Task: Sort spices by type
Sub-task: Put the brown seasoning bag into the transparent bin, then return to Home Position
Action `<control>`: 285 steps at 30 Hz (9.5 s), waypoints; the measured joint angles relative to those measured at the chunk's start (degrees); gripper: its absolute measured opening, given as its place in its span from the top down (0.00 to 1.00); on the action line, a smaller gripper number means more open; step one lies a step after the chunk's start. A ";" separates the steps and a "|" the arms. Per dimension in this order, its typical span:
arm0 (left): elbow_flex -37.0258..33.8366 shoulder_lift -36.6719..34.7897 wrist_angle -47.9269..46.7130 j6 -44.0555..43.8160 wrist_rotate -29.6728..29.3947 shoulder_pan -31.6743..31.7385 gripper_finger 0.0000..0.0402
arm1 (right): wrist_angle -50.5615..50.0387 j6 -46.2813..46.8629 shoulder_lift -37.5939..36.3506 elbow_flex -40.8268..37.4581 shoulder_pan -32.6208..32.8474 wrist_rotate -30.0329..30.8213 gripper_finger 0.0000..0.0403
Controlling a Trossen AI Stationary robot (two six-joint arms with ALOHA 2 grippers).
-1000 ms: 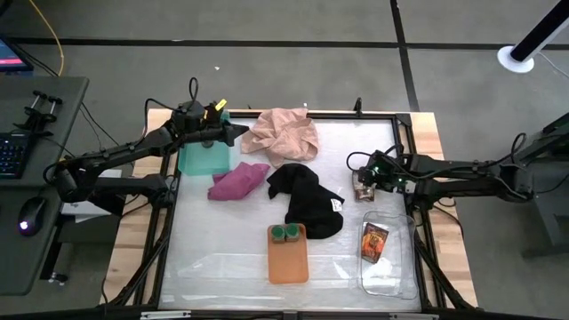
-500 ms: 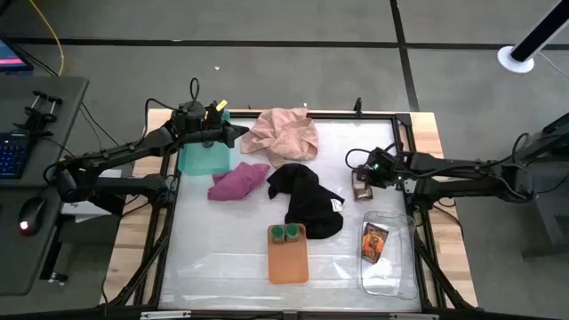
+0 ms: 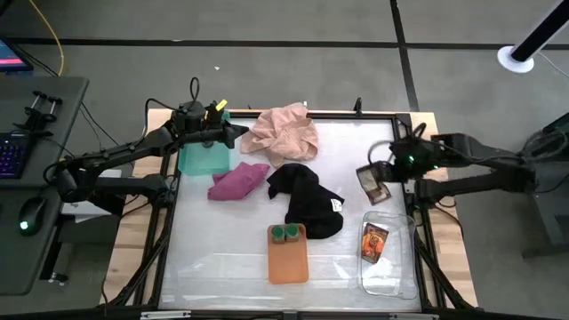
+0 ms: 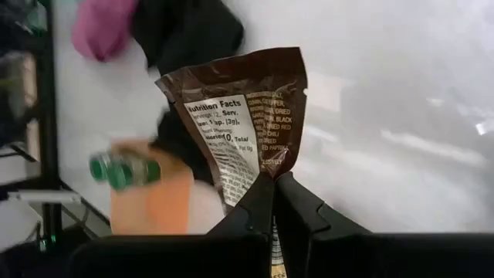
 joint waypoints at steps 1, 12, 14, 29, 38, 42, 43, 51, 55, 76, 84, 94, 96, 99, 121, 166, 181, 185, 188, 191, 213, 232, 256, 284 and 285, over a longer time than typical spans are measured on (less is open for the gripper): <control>0.00 -0.01 0.00 -0.02 0.10 0.00 1.00 | -2.01 2.96 0.07 1.35 2.94 1.04 1.00; 0.00 -0.01 -0.04 -1.07 1.25 0.00 1.00 | -2.30 38.24 4.30 2.85 37.62 2.66 1.00; 0.00 0.00 -0.04 -1.09 1.25 0.00 1.00 | -0.69 44.82 7.12 2.80 43.99 3.25 1.00; 0.00 0.01 0.02 -1.14 3.20 0.09 1.00 | 16.39 60.01 23.30 -10.26 50.23 0.31 1.00; 0.00 -0.01 0.00 -4.09 4.46 0.09 1.00 | 10.39 61.34 20.98 -10.26 45.86 0.02 1.00; 0.00 0.00 0.02 -4.17 4.46 0.09 1.00 | 10.32 60.63 20.98 -10.26 44.77 0.97 0.94; 0.00 -0.01 0.00 -4.31 4.46 0.09 1.00 | 10.15 60.46 20.98 -10.26 44.50 1.32 0.92; 0.00 -0.01 0.02 -5.22 4.46 0.09 1.00 | 10.62 54.90 20.24 -10.05 44.15 -3.14 0.63; 0.00 0.00 0.02 -5.22 4.46 0.09 1.00 | 10.48 48.44 16.91 -7.43 44.37 -7.48 0.56; 0.04 -2.75 13.03 -5.34 23.51 -2.28 1.00 | 32.53 -14.41 16.52 -0.02 8.32 22.98 0.70; 0.04 -5.38 17.84 -3.55 0.55 -15.80 1.00 | 59.91 -35.12 29.64 -0.17 -11.79 0.33 0.97; -1.68 -6.66 17.13 1.37 -24.06 -39.04 1.00 | 64.31 -45.09 32.48 4.05 -23.40 -16.98 1.00; -4.07 -9.88 17.38 1.95 -28.85 -41.17 1.00 | 64.16 -45.25 31.07 4.48 -24.83 -18.19 1.00; -9.79 -16.60 18.73 1.92 -31.15 -42.25 1.00 | 63.09 -45.44 28.49 4.65 -26.33 -19.09 1.00; -37.20 -43.56 21.12 -5.42 -29.70 -40.50 1.00 | 36.92 -44.93 10.58 4.62 -20.96 -12.87 1.00; -37.13 -43.53 17.57 -4.64 -30.32 -40.48 1.00 | 91.97 -42.38 -14.31 -49.60 18.50 18.70 1.00; -37.13 -43.53 17.57 -4.61 -30.34 -40.46 1.00 | 86.86 -46.34 -14.29 -49.60 0.35 -7.50 1.00; -37.13 -43.53 17.57 -4.62 -30.34 -40.48 1.00 | 84.41 -48.21 -14.29 -49.60 2.23 -5.04 1.00; -37.13 -43.53 17.57 -4.61 -30.32 -40.48 1.00 | 82.87 -49.82 -14.31 -49.60 3.90 -2.37 1.00; -37.13 -43.53 17.57 -4.66 -30.34 -40.48 1.00 | 82.44 -51.36 -14.29 -49.65 4.97 -0.12 1.00; -37.09 -43.51 17.56 -4.60 -30.32 -40.47 1.00 | 77.30 -47.86 -14.16 -56.27 3.60 4.27 1.00; -37.09 -50.22 12.97 -4.64 -30.34 -40.37 1.00 | 68.44 -40.90 -39.84 -56.23 6.84 3.69 1.00; -37.09 -59.06 10.56 -4.61 -31.23 -37.29 1.00 | 70.28 -40.86 -44.70 -56.23 8.94 3.55 1.00; -37.13 -59.05 -0.67 22.23 -16.35 -33.38 1.00 | 68.54 -40.85 -44.65 -56.23 8.94 3.68 1.00; -37.13 -59.07 -0.78 22.79 -14.34 -33.13 1.00 | 68.56 -40.86 -44.65 -56.23 8.94 3.68 1.00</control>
